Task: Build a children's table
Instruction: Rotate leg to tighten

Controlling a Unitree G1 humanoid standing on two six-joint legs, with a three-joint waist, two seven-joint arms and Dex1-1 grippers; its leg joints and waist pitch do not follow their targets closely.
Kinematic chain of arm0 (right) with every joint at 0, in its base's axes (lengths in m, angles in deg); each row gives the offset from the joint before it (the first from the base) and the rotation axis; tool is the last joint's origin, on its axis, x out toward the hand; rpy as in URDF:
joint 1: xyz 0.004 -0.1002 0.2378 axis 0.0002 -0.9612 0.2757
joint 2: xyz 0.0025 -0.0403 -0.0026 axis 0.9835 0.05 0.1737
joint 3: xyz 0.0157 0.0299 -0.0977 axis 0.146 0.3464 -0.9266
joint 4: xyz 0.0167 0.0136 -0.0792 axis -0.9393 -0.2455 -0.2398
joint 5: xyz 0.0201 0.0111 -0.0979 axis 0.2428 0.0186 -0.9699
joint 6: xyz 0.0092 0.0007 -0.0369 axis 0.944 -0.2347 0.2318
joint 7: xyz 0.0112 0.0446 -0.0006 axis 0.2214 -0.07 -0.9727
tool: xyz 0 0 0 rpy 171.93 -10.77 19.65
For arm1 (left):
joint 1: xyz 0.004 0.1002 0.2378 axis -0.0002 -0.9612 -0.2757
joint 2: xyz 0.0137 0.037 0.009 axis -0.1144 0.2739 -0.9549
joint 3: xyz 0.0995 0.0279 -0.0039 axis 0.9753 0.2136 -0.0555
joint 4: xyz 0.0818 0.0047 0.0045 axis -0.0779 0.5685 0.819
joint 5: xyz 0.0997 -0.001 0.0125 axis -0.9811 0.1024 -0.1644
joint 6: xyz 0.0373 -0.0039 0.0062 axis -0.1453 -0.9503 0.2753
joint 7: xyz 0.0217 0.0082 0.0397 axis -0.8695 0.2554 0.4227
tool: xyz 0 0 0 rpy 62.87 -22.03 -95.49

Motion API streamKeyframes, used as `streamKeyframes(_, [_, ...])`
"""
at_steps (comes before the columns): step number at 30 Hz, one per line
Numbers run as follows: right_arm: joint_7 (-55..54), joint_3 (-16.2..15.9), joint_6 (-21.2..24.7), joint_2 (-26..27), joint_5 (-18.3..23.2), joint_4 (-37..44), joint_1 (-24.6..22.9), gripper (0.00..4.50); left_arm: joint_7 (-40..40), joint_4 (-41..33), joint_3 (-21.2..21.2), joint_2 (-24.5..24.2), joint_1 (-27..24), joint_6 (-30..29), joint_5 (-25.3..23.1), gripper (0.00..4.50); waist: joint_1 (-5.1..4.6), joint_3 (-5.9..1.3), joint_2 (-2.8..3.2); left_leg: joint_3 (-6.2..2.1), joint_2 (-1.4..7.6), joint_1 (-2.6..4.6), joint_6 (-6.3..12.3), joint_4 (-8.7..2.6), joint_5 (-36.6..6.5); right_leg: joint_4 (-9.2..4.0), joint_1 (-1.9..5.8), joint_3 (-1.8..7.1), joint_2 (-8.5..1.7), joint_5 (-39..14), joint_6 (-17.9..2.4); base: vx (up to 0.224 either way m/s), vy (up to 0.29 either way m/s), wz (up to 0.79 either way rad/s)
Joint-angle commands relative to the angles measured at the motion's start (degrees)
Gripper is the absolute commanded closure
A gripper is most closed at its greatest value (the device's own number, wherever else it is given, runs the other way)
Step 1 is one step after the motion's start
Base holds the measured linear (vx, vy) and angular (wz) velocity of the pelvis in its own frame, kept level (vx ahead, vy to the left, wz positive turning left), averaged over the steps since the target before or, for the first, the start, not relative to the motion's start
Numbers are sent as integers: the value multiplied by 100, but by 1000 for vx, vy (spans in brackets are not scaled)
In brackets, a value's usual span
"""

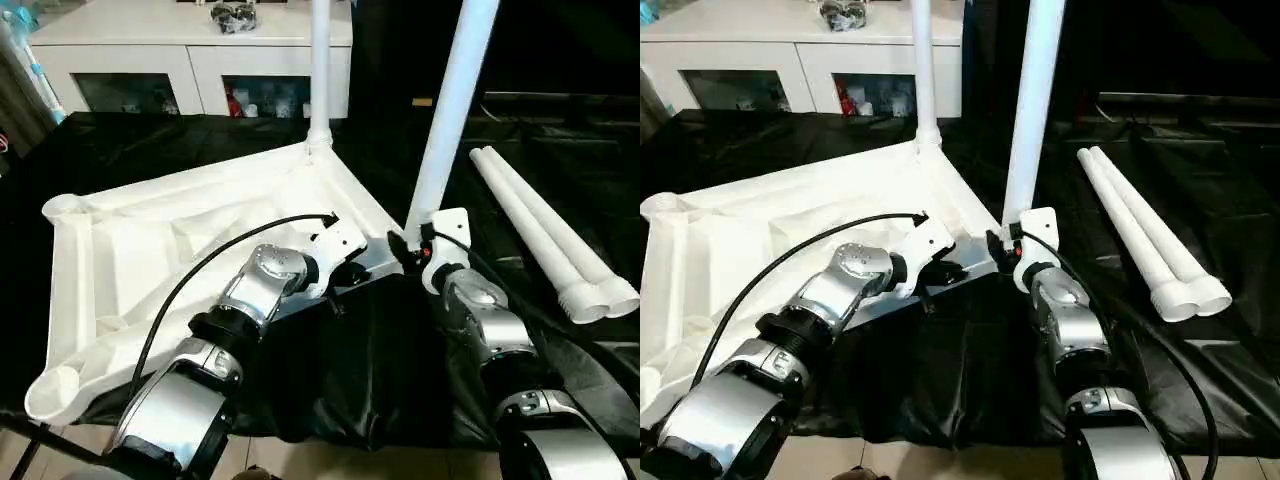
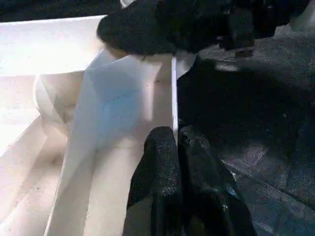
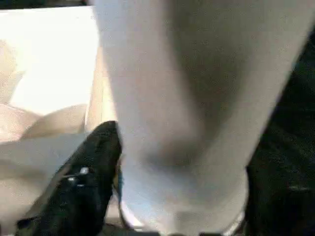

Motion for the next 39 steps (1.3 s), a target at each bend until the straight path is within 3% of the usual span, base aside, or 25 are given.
streamKeyframes(1, [426, -417, 74, 380, -63, -198, -39, 74, -297, -144, 305, 278, -14, 231, 12, 450, 7, -343, -60, -150, 360, 39, 435, -405, -1043, -445, 242, 342, -537, -945, -1236, 0, 0, 0])
streamKeyframes(6, [772, -464, -193, 126, -92, -117, -120, 54, -771, -304, 385, 28, -156, 421, 81, 450, -1, -357, -57, -144, 363, 31, 475, -394, -1012, -424, 270, 341, -547, -774, -1301, 0, 0, 0])
streamKeyframes(12, [2612, -893, -299, -566, 63, 692, -596, 54, -1770, -573, 467, -478, -368, 670, 237, 450, 40, -354, -50, -123, 383, 8, 719, -369, -876, -387, 289, 327, -525, -418, -1371, 0, 0, 0])
streamKeyframes(17, [3861, -1175, -64, -1031, 309, 1333, -921, 54, -2122, -570, 471, -724, -362, 770, 259, 450, 113, -332, -59, -121, 403, 47, 635, -387, -1131, -449, 261, 335, -534, -1046, -1283, 0, 0, 0])
streamKeyframes(20, [4641, -1364, 183, -1387, 526, 1801, -1138, 54, -2437, -538, 468, -915, -325, 789, 271, 450, 145, -332, -85, -124, 401, 42, 623, -389, -1090, -451, 263, 335, -533, -1093, -1253, 0, 0, 0])
streamKeyframes(21, [4793, -1407, 270, -1451, 582, 1909, -1184, 78, -2505, -537, 480, -957, -320, 792, 274, 450, 165, -335, -87, -127, 403, 43, 649, -387, -1051, -441, 269, 337, -534, -1079, -1242, 0, 0, 0])
streamKeyframes(24, [5018, -1500, 432, -1543, 662, 2086, -1260, 91, -2619, -534, 509, -1038, -317, 812, 276, 450, 186, -346, -71, -130, 411, 41, 644, -380, -960, -431, 251, 334, -545, -1019, -1266, 0, 0, 0])
streamKeyframes(25, [5057, -1511, 463, -1556, 669, 2121, -1275, 114, -2642, -532, 511, -1053, -317, 821, 275, 450, 195, -346, -76, -131, 408, 37, 634, -381, -959, -431, 254, 331, -543, -1025, -1267, 0, 0, 0])
streamKeyframes(28, [5198, -1553, 592, -1599, 686, 2288, -1341, 114, -2725, -508, 501, -1112, -308, 863, 276, 450, 207, -346, -76, -132, 410, 42, 599, -383, -966, -434, 251, 333, -548, -1053, -1247, 0, 0, 0])
streamKeyframes(29, [5209, -1557, 603, -1595, 678, 2330, -1359, 139, -2738, -494, 497, -1131, -302, 885, 270, 450, 217, -346, -76, -132, 410, 44, 588, -385, -975, -434, 247, 333, -545, -1068, -1242, 0, 0, 0])
streamKeyframes(33, [5149, -1550, 581, -1537, 679, 2373, -1396, 153, -2737, -477, 476, -1151, -300, 911, 268, 450, 247, -351, -73, -130, 413, 54, 537, -385, -966, -430, 240, 335, -546, -1072, -1240, 0, 0, 0])
streamKeyframes(37, [4759, -1439, 491, -1365, 636, 2333, -1438, 176, -2560, -478, 414, -1073, -329, 840, 288, 450, 257, -349, -78, -132, 410, 54, 513, -389, -964, -431, 241, 334, -551, -1075, -1220, 0, 0, 0])
streamKeyframes(39, [4121, -1236, 430, -1097, 538, 2080, -1350, 178, -2282, -432, 333, -927, -294, 719, 312, 450, 227, -331, -80, -133, 403, 58, 428, -408, -1091, -460, 225, 337, -558, -1330, -1171, 0, 0, 0])
